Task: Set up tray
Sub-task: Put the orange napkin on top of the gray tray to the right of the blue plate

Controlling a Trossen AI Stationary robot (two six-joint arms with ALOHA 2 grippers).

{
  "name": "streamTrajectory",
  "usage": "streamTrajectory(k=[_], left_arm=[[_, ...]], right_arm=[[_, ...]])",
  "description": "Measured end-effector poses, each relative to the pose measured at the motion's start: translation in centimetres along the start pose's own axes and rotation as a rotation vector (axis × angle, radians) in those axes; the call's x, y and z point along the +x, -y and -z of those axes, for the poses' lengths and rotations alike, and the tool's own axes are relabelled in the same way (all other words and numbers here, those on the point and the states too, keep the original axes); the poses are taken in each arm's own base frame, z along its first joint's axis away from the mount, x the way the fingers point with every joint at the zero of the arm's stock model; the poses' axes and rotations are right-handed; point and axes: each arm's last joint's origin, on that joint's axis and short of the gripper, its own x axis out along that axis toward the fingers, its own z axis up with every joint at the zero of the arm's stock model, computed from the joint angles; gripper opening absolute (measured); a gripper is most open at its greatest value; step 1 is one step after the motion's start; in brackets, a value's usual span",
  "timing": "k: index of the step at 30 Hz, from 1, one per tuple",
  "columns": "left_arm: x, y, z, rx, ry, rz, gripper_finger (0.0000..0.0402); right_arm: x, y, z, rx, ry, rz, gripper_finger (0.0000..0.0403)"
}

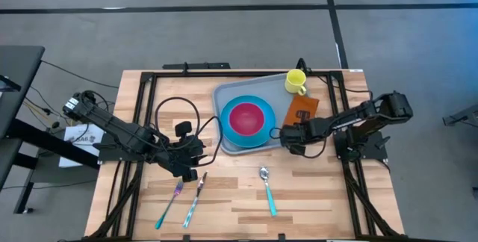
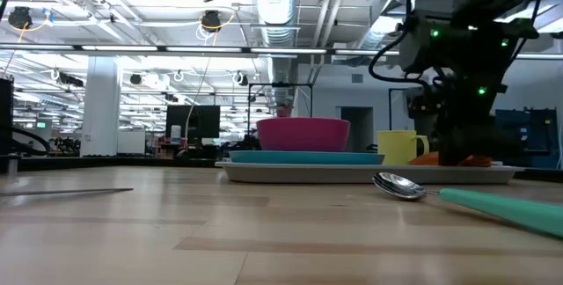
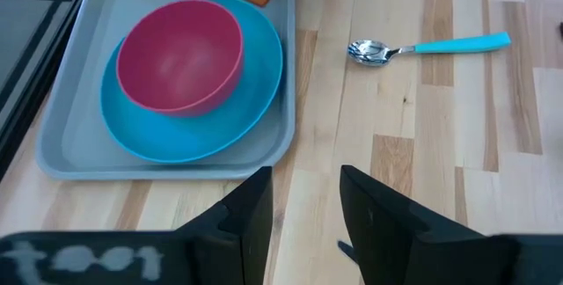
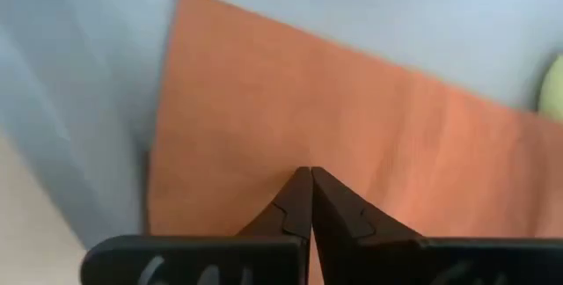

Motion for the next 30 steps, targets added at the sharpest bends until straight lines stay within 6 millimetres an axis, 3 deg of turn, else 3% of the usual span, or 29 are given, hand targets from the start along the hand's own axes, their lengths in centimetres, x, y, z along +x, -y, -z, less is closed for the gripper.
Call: streamTrajectory(k=[3, 10, 14, 18, 24, 30], left_arm=[[0.0, 0.0, 0.0, 0.000, 0.000, 0.000, 0.0123], [0.0, 0.0, 0.0, 0.000, 0.000, 0.000, 0.0123], [0.0, 0.0, 0.0, 0.000, 0.000, 0.000, 0.0123], [0.0, 0.0, 0.0, 0.000, 0.000, 0.000, 0.0123], [0.0, 0.0, 0.0, 0.009, -0.008, 0.014, 0.0123], [0.0, 0.0, 0.0, 0.018, -0.005, 0.007, 0.0123]], right_arm=[[-0.5, -0.2, -0.4, -0.003, 0.022, 0.038, 0.0000], [-1.8, 1.4, -1.3, 0.288, 0.039, 0.254, 0.0000], [-1.0, 2.8, -1.2, 0.492, -0.012, 0.205, 0.0000], [-1.0, 3.9, -0.6, 0.496, -0.080, 0.175, 0.0000], [-4.3, 6.7, 0.7, 0.514, 0.038, 0.158, 0.0000], [-7.1, 10.2, 3.8, 0.718, 0.238, 0.021, 0.0000]])
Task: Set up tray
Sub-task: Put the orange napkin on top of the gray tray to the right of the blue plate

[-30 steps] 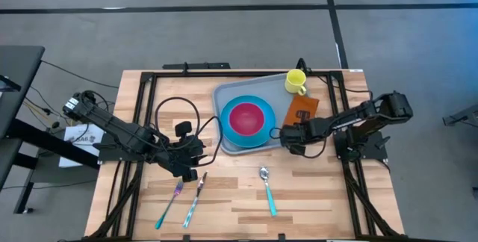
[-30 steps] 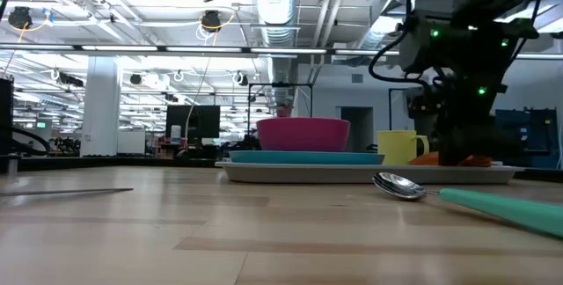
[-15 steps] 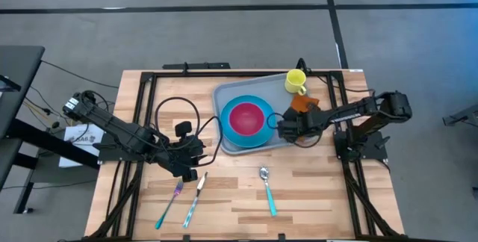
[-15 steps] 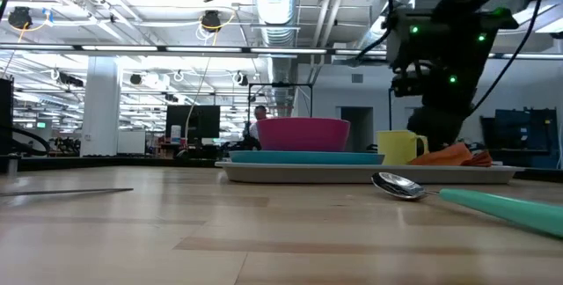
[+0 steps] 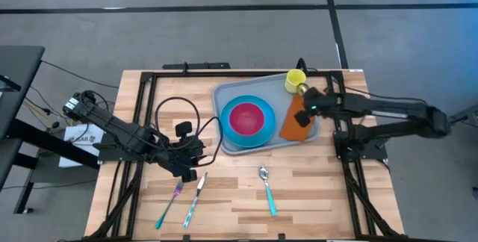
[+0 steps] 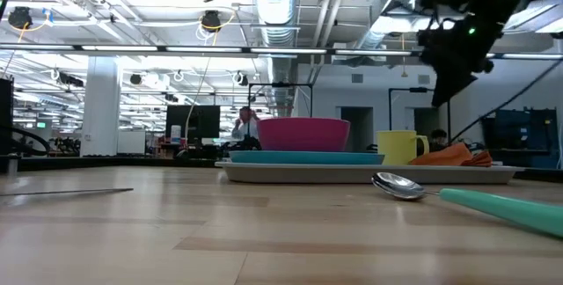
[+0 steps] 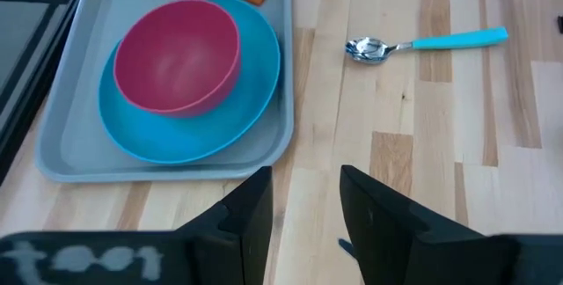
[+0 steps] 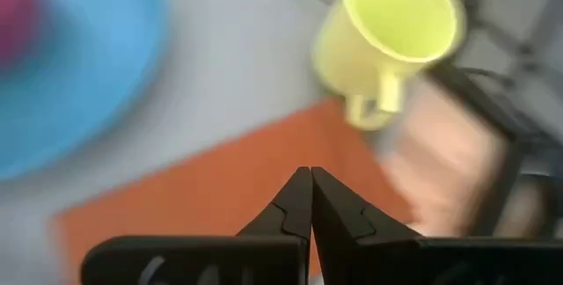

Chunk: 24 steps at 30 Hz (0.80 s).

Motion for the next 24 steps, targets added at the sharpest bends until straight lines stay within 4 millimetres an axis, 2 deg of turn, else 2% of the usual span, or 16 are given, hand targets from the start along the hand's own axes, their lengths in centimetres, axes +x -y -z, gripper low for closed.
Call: streamTrajectory(k=[3, 7, 10, 16, 24], left_arm=[[0.0, 0.0, 0.0, 0.001, 0.000, 0.000, 0.0123], [0.0, 0.0, 0.0, 0.017, 0.001, 0.000, 0.0123], [0.0, 0.0, 0.0, 0.030, 0.004, -0.005, 0.0123], [0.0, -0.1, -0.1, 0.025, 0.017, -0.023, 0.0123], [0.0, -0.1, -0.2, 0.026, 0.027, -0.038, 0.0123]], right_arm=[[0.1, 1.0, 1.1, 0.097, 0.084, -0.196, 0.0000], [1.6, 1.9, 3.1, 0.239, 0.160, -0.253, 0.0000], [2.8, 2.2, 3.9, 0.301, 0.188, -0.210, 0.0000], [5.0, 2.2, 5.4, 0.362, 0.073, -0.068, 0.0000], [7.5, 1.7, 5.8, 0.341, -0.022, 0.099, 0.0000]])
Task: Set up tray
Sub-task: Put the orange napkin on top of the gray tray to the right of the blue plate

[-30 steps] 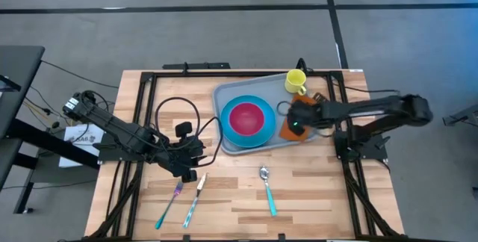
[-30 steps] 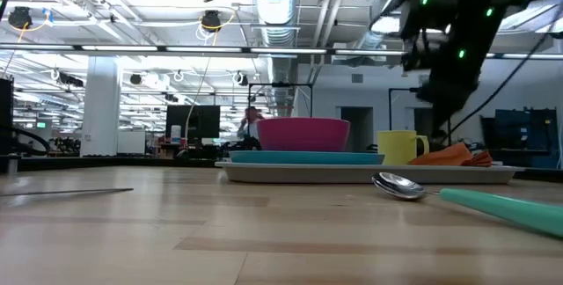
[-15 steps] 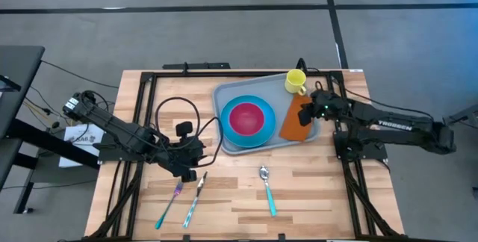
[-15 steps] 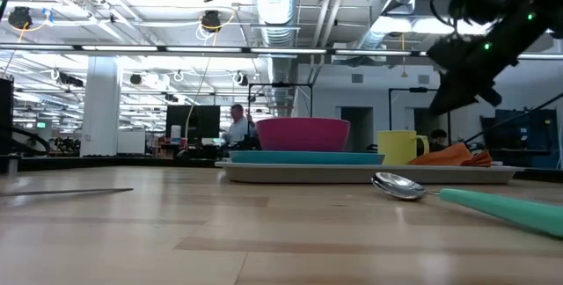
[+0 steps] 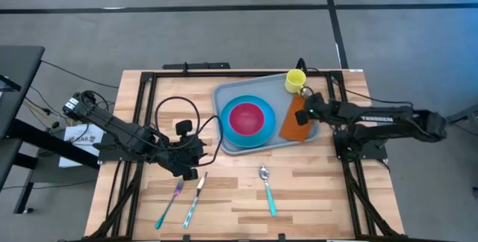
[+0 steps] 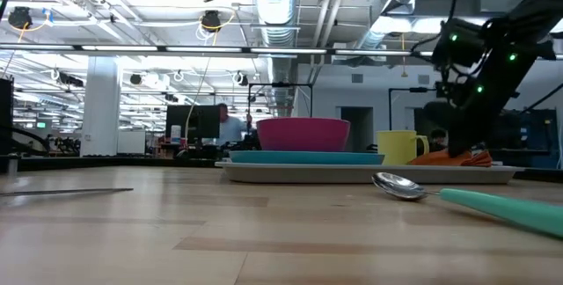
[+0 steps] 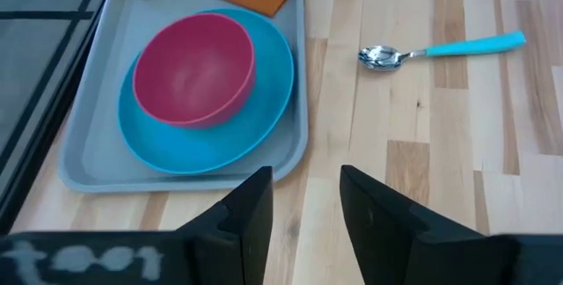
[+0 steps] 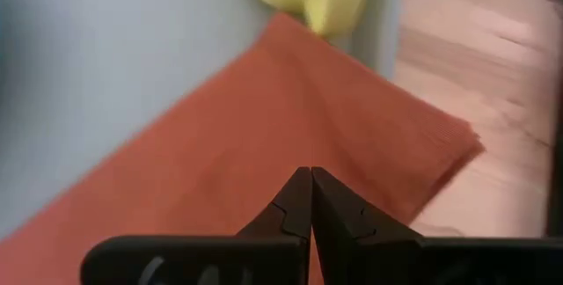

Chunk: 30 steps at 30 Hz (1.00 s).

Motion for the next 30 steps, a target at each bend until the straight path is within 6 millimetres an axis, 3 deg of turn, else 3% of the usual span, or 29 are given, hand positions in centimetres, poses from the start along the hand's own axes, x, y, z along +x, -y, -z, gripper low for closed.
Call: streamTrajectory(k=[17, 25, 30], left_arm=[[0.0, 0.0, 0.0, 0.000, 0.000, 0.000, 0.0123], [0.0, 0.0, 0.0, 0.000, -0.001, 0.001, 0.0123], [0.0, 0.0, 0.0, 0.000, -0.008, 0.017, 0.0123]], right_arm=[[5.0, -2.1, -1.0, -0.030, -0.039, 0.115, 0.0000], [5.4, -6.8, -4.0, -0.310, -0.027, -0.027, 0.0000], [6.1, -8.9, -4.9, -0.414, -0.034, -0.046, 0.0000]])
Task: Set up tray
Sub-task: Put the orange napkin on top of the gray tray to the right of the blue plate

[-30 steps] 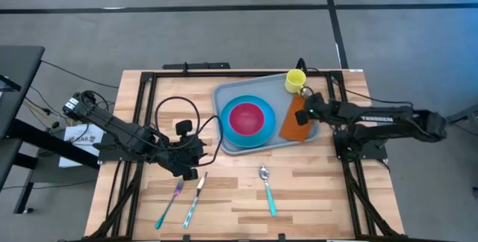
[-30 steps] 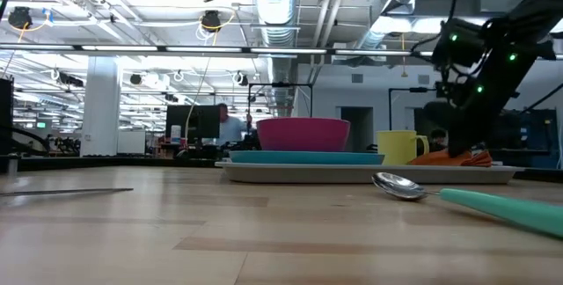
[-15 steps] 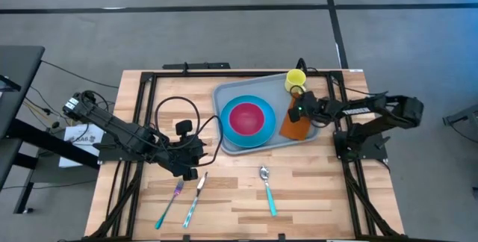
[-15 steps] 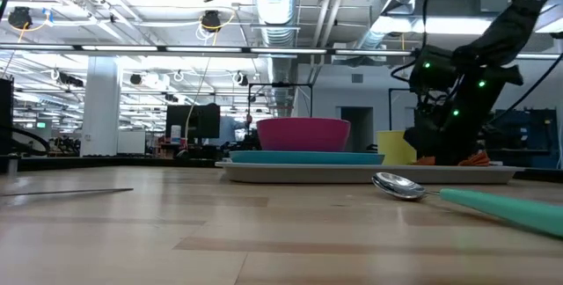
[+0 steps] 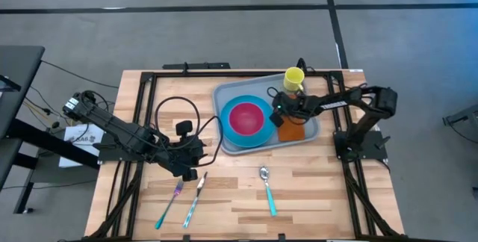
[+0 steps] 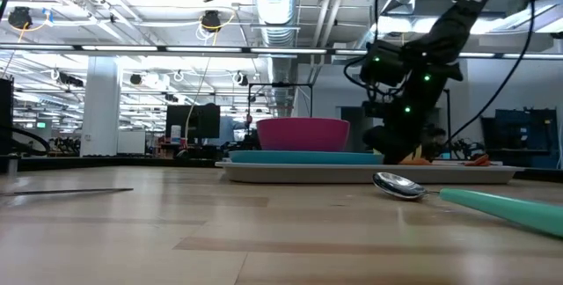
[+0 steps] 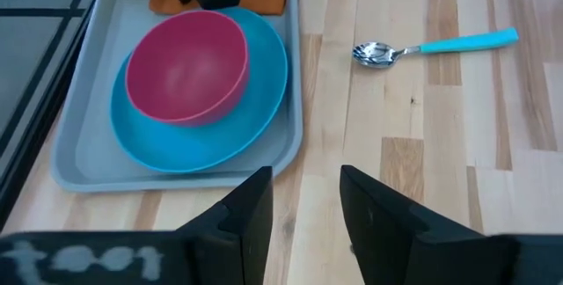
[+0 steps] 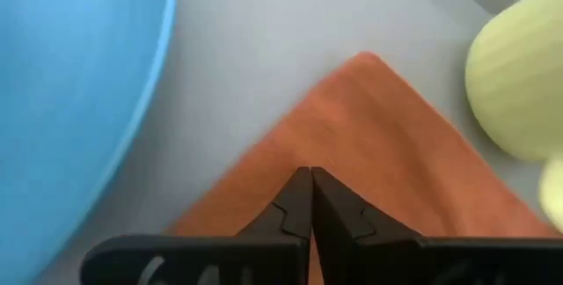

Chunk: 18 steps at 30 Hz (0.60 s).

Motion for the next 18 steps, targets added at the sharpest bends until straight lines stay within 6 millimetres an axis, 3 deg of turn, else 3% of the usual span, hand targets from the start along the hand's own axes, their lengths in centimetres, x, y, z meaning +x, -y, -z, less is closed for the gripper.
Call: streamTrajectory(k=[5, 13, 18], left_arm=[[0.0, 0.0, 0.0, 0.000, -0.003, 0.005, 0.0123], [0.0, 0.0, 0.1, 0.003, -0.008, 0.003, 0.0123], [0.0, 0.0, 0.1, 0.005, -0.009, 0.001, 0.0123]], right_arm=[[-0.1, -0.2, -0.7, -0.013, -0.006, 0.028, 0.0000], [-3.8, 0.4, -1.0, 0.039, 0.034, 0.057, 0.0000], [-4.4, 1.0, -0.2, 0.110, -0.035, 0.083, 0.0000]])
